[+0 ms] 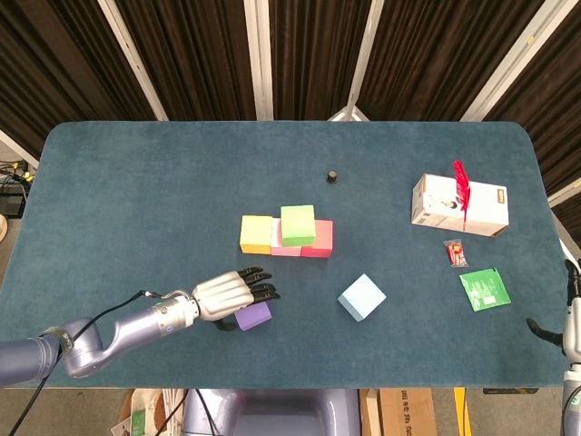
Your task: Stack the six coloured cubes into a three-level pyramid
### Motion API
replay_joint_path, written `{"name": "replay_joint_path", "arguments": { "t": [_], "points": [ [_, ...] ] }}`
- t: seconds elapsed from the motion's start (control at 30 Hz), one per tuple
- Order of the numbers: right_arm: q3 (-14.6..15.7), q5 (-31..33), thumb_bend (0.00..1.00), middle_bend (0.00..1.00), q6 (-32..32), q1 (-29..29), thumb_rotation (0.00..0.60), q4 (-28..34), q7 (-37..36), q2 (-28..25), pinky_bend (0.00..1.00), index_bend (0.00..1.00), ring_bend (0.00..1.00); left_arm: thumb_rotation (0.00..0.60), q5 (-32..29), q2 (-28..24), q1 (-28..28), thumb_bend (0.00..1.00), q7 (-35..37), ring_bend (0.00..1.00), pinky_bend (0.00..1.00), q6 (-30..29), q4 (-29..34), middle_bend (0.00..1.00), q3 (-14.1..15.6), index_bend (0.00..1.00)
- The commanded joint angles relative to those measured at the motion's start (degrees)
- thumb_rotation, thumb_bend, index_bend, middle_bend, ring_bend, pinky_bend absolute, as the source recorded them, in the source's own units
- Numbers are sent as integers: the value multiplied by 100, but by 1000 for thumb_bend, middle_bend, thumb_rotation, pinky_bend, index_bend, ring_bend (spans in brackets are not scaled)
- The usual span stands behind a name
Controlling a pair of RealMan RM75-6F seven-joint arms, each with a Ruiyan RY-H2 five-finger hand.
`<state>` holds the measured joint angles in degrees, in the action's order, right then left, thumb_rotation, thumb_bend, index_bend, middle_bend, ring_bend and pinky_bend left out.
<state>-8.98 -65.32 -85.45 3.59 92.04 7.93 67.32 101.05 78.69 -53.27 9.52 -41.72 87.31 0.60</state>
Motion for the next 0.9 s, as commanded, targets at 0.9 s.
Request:
{"name": "replay_joint_path", "arguments": {
  "t": [0.9],
  "points": [
    [-235, 220, 129, 26, 64, -67, 600, 39, 35, 74, 0, 0, 0, 600, -761, 356, -227, 316, -1137, 0, 0, 259, -208, 203, -91, 201]
  ]
}}
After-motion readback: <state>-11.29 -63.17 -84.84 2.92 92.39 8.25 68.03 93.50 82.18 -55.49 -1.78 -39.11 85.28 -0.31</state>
